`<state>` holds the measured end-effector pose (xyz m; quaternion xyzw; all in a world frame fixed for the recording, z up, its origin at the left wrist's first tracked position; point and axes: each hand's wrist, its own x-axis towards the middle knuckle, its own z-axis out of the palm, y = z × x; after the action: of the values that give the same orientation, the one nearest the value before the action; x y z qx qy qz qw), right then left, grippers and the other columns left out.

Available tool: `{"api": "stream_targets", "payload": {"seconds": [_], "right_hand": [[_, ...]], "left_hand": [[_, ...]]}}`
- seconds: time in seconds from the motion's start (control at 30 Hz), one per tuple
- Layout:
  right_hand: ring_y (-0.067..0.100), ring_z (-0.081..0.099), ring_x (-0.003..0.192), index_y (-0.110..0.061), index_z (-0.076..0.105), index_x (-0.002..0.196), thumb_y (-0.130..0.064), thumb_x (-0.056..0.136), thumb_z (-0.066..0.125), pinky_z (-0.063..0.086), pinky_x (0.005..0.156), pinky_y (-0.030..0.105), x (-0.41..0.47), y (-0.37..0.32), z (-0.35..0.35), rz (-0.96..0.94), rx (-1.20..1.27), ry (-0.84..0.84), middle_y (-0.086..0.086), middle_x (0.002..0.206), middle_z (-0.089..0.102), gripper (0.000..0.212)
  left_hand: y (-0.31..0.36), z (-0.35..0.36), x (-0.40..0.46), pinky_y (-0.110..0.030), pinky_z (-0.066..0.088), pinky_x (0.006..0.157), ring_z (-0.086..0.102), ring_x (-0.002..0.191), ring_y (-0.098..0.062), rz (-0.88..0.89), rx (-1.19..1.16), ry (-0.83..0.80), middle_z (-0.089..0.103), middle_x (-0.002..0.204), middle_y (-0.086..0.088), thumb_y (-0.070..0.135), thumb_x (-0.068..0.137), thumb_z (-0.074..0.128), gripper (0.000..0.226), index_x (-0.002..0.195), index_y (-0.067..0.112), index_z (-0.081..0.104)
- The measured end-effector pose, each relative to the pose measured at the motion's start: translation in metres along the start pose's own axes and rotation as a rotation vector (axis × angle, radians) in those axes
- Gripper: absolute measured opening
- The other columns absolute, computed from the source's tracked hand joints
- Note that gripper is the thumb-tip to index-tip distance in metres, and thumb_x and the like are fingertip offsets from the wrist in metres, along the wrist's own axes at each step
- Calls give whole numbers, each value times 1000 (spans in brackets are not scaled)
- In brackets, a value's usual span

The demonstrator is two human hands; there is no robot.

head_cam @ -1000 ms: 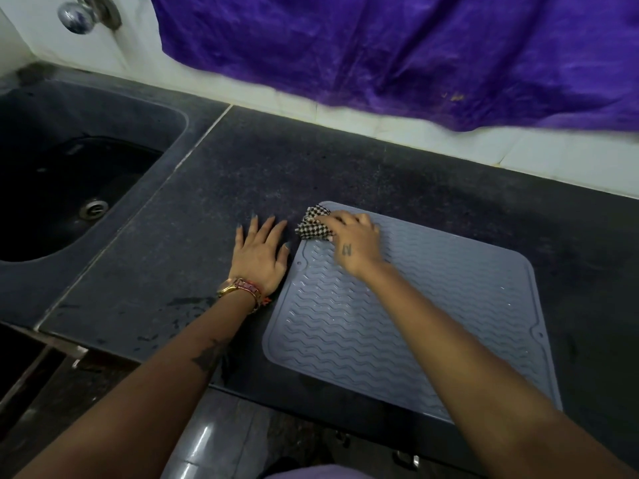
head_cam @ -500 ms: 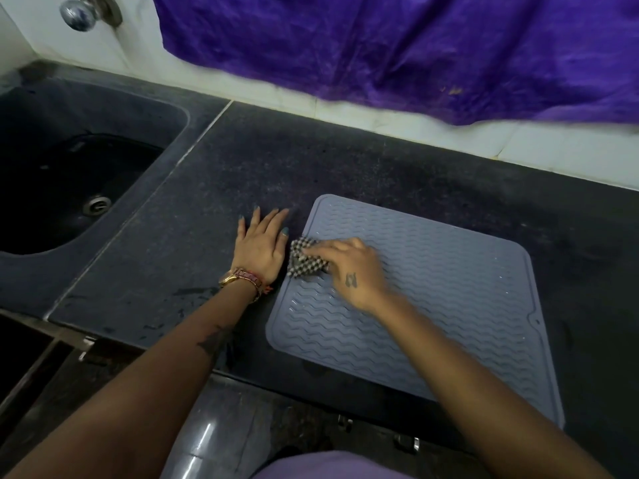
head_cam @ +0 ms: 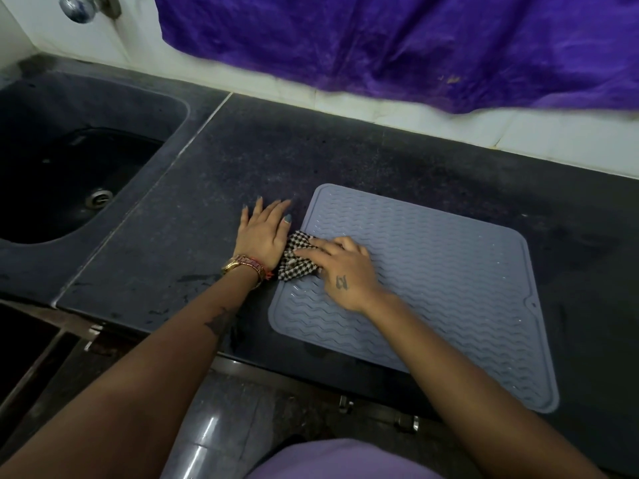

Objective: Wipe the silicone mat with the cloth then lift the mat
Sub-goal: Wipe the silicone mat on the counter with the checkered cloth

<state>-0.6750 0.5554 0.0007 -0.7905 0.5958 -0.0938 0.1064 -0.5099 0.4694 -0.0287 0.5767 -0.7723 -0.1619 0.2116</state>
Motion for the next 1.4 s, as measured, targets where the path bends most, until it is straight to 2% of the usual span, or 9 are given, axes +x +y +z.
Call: {"api": "stream_targets", "payload": {"seconds": [0.1,0.2,0.4,0.53,0.7,0.9,1.03,1.2,1.4], "right_hand": [[19,34,120,-46,42,132,-12,88,48,24,90,35,-6,-2,1,-39,22,0,-10,146,39,56],[20,30,126,-44,39,134,-12,87,49,21,97,37,-17,-6,8,-49,-6,30,-10,147,36,58],[19,31,122,-47,44,131,-15,90,48,21,91,34,-14,-6,-5,-69,85,-54,-10,146,38,51],[20,29,125,-47,40,133,-15,90,46,20,97,36,-26,-12,4,-60,34,-17,-12,148,34,54],[20,30,121,-48,43,130,-17,91,49,21,92,35,-24,-11,-4,-71,99,-60,-11,146,38,50],[20,25,127,-49,39,133,-16,91,48,18,99,36,-33,-15,-1,-64,51,-55,-15,149,31,53],[22,32,120,-46,46,129,-17,90,51,22,93,37,-41,-22,-1,-115,110,-47,-11,145,40,49],[23,32,123,-44,48,128,-15,89,51,20,96,37,-45,-25,3,-98,115,-14,-11,145,40,49],[20,36,117,-43,49,128,-14,89,53,21,90,32,-53,-24,5,-167,104,-18,-13,142,43,49]], "left_hand": [[0,1,1,-44,0,117,12,144,-26,-4,9,1,36,149,-3,42,90,16,59,142,23,33],[-1,2,1,-44,0,117,12,144,-26,-12,9,-7,36,149,-4,44,90,16,59,142,23,33],[-1,2,2,-44,0,117,12,144,-26,-17,16,-10,35,149,-5,46,89,16,61,142,22,34],[-2,2,2,-44,0,117,12,144,-26,-23,21,-16,35,149,-4,48,89,17,62,142,22,34],[-2,2,2,-44,-1,118,12,144,-27,-17,35,-15,35,149,-5,50,88,19,63,142,20,35],[-1,1,1,-45,0,117,12,144,-27,-17,34,-10,36,149,-5,51,86,21,65,141,20,36],[0,1,1,-46,1,117,13,144,-27,-6,41,-8,36,149,-6,52,86,23,65,141,20,37],[0,1,1,-45,0,118,13,144,-26,-14,52,-11,35,149,-6,54,86,23,66,141,20,37],[-1,1,1,-44,0,118,12,144,-25,-19,29,-12,35,150,-5,54,86,21,65,141,21,37]]}}
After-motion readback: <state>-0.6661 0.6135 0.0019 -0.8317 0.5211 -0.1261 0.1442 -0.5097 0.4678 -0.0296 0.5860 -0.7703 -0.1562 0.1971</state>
